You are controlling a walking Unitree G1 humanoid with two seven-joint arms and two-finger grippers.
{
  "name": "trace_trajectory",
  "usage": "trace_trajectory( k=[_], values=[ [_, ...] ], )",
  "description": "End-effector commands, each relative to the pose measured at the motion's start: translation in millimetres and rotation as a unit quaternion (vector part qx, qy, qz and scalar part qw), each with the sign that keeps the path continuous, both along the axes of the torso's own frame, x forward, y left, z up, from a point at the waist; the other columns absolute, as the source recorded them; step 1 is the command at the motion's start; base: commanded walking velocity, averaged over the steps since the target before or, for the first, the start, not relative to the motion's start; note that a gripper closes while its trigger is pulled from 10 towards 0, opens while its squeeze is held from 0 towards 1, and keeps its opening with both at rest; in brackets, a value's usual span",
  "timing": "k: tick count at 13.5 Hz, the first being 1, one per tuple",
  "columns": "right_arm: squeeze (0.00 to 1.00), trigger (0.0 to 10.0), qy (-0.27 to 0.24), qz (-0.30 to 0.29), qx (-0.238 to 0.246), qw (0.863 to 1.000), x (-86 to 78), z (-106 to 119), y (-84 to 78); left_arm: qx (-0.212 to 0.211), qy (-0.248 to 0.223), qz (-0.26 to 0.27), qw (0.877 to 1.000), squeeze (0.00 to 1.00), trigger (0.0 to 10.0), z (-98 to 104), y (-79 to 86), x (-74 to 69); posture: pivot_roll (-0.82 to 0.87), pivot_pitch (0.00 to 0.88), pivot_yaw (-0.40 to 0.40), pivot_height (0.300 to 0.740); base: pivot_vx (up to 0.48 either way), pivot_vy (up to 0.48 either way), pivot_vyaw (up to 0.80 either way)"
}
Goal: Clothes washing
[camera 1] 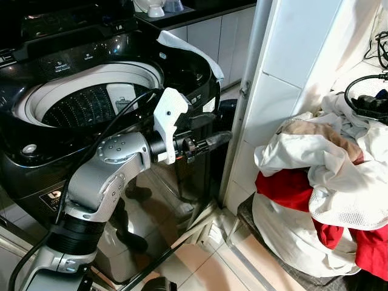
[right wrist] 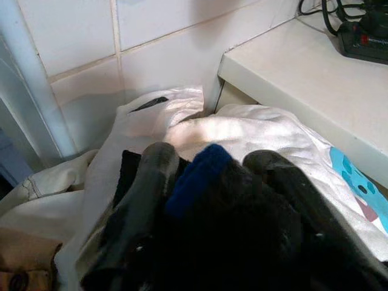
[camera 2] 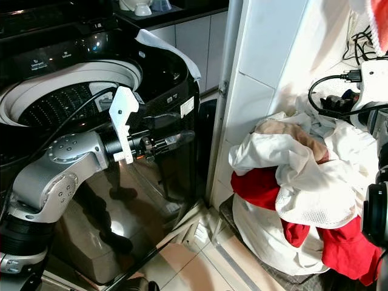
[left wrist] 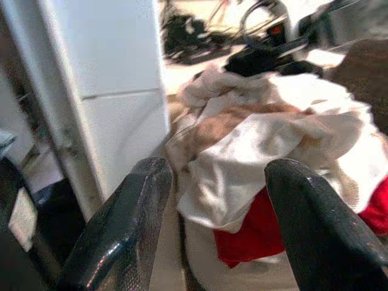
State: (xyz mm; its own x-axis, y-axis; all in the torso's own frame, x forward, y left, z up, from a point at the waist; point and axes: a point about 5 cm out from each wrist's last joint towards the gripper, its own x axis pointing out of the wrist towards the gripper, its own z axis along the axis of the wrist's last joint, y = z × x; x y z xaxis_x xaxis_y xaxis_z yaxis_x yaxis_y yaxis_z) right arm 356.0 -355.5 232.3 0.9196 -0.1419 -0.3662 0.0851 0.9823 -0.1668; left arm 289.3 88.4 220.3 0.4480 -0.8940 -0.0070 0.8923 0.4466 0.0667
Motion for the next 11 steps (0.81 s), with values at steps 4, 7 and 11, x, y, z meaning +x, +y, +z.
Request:
trace_trajectory(
  k=[4,7,11],
  values=[
    [0.00,0.0,-0.009,0.002,0.006,1.000,0.2,6.5,-1.2,-0.020,-0.002,-0.041,0.999,0.00,10.0,5.8,-4.0,-9.3,0.05,0.000,0.017,0.740,0.000,0.000,0.00],
    [0.00,0.0,-0.010,-0.001,0.007,1.000,-2.1,8.5,-5.1,-0.032,-0.009,-0.059,0.998,0.00,10.0,9.7,-5.7,-13.2,0.05,0.000,0.020,0.740,0.000,0.000,0.00],
    [0.00,0.0,-0.043,0.012,0.028,0.999,-6.0,31.8,-10.9,-0.046,-0.009,-0.034,0.998,0.00,10.0,13.3,-3.7,-9.6,0.04,0.000,0.023,0.740,0.000,0.000,0.00]
  ],
)
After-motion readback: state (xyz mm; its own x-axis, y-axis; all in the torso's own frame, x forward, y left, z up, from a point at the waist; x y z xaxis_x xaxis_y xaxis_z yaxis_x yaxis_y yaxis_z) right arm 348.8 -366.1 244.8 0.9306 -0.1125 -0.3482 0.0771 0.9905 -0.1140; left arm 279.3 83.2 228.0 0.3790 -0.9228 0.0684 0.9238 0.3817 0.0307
